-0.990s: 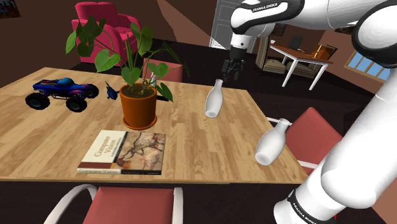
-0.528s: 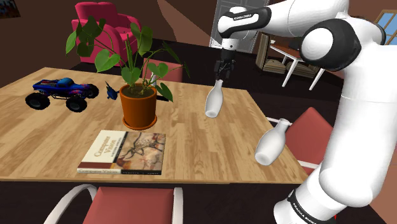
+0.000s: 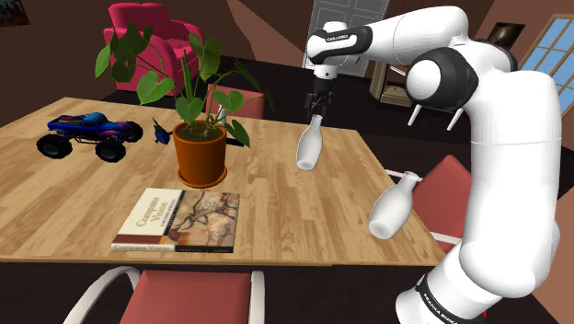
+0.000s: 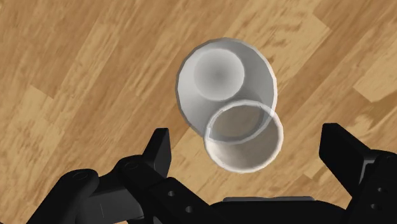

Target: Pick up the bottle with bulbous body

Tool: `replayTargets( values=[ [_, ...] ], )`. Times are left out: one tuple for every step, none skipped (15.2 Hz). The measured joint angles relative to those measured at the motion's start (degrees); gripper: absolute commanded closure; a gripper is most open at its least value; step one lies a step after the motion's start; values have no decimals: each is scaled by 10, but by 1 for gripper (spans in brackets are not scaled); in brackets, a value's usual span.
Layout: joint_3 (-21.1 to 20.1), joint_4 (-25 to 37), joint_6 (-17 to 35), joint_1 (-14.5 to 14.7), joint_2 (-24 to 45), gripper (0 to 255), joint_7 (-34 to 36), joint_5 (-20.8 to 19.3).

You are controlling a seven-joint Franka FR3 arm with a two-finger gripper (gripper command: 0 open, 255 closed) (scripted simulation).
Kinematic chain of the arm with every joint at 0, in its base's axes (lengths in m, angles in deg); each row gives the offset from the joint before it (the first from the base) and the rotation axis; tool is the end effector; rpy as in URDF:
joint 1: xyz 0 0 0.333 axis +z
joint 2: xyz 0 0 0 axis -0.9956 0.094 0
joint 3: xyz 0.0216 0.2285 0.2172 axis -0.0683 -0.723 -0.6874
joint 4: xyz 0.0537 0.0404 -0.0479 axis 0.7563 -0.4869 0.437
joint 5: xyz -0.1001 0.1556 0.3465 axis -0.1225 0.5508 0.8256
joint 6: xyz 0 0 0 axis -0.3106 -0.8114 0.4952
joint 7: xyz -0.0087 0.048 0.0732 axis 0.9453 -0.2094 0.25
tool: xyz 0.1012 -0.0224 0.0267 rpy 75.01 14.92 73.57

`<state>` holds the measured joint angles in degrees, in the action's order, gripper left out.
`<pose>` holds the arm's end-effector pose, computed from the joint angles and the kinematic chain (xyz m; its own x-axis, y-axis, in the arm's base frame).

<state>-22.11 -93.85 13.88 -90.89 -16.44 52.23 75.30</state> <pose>0.6676 -0.2083 0.4248 0.9978 0.0200 -0.0625 0.0187 -0.9996 -0.0204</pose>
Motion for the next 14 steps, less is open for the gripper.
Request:
replayTargets(
  values=[
    [0,-5,8,0,2,0,-1,1],
    [0,-11,14,0,4,0,-2,1],
    [0,-17,21,0,4,0,-2,1],
    [-1,-17,23,0,5,255,-2,2],
    [-1,-17,23,0,6,255,-2,2],
    [-1,-17,24,0,6,255,-2,2],
    [-1,-17,24,0,6,255,-3,2],
    [-1,-17,24,0,6,255,-3,2],
    [-1,-17,24,0,6,255,-3,2],
    [-1,-17,24,0,6,255,-3,2],
    [-1,-17,24,0,6,255,-3,2],
    [-1,-17,24,0,6,255,-3,2],
    [-1,-17,24,0,6,255,-3,2],
    [-1,-18,25,0,6,255,-3,2]
  ],
)
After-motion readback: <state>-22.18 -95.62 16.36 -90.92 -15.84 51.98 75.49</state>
